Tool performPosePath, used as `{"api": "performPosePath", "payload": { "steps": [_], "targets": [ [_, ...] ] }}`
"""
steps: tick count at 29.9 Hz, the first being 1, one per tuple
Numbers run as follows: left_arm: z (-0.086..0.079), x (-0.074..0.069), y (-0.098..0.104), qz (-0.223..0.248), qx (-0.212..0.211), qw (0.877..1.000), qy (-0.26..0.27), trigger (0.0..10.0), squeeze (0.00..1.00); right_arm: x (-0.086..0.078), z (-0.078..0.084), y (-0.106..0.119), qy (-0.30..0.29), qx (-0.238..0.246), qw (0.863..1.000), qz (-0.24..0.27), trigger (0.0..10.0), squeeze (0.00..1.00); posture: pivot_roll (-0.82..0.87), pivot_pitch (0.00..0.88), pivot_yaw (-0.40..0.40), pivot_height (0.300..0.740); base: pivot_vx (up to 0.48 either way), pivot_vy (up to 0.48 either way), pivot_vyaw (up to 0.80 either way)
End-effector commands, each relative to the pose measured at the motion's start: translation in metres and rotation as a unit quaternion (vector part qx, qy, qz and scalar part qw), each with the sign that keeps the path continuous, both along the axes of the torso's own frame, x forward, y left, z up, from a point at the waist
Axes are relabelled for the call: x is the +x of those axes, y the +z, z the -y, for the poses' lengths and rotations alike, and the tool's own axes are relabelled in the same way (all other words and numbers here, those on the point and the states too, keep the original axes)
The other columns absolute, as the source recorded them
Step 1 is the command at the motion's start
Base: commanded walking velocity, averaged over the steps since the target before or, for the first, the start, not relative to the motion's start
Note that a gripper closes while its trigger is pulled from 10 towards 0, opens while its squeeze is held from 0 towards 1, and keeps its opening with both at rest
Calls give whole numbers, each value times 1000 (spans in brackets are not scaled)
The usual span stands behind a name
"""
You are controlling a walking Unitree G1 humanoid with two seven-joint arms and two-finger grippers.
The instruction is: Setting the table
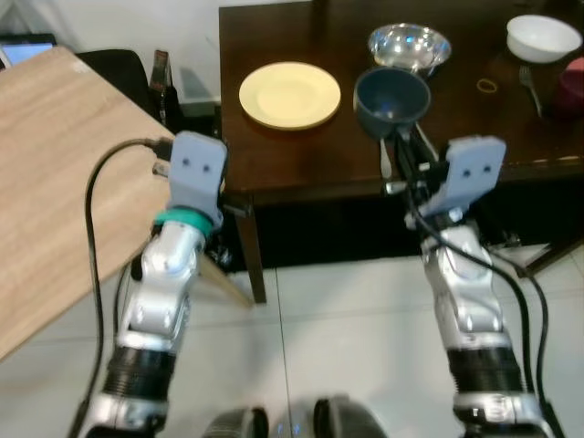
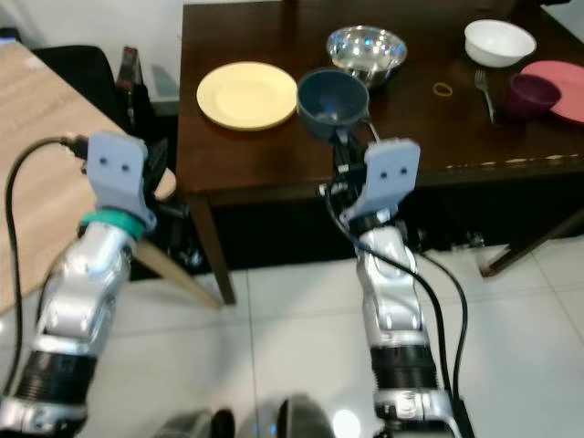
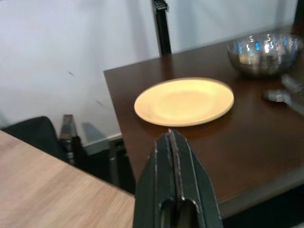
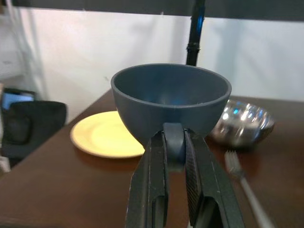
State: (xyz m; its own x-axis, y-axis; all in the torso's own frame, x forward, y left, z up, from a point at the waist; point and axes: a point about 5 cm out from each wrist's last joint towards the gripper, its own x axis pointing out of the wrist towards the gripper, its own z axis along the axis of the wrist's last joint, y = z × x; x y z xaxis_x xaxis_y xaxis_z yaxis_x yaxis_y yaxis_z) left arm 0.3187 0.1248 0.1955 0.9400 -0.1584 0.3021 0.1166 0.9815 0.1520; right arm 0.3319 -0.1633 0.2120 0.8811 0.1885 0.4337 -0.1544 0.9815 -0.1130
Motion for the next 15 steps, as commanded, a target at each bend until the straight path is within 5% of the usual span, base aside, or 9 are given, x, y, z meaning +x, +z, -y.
{"api": "performPosePath", "payload": {
  "steps": [1, 15],
  "targets": [
    [-9, -5, -4, -6, -18, 1000, 19, 10000, 0, 3, -3, 1, 12, 7, 1000, -3, 10000, 0, 9, 98, 29, 740, 319, 0, 0],
    [1, -5, -1, 5, -9, 1000, -6, 10000, 0, 6, -3, -6, 1, 9, 1000, -25, 10000, 0, -16, 111, 27, 740, 285, 0, 0]
  ]
}}
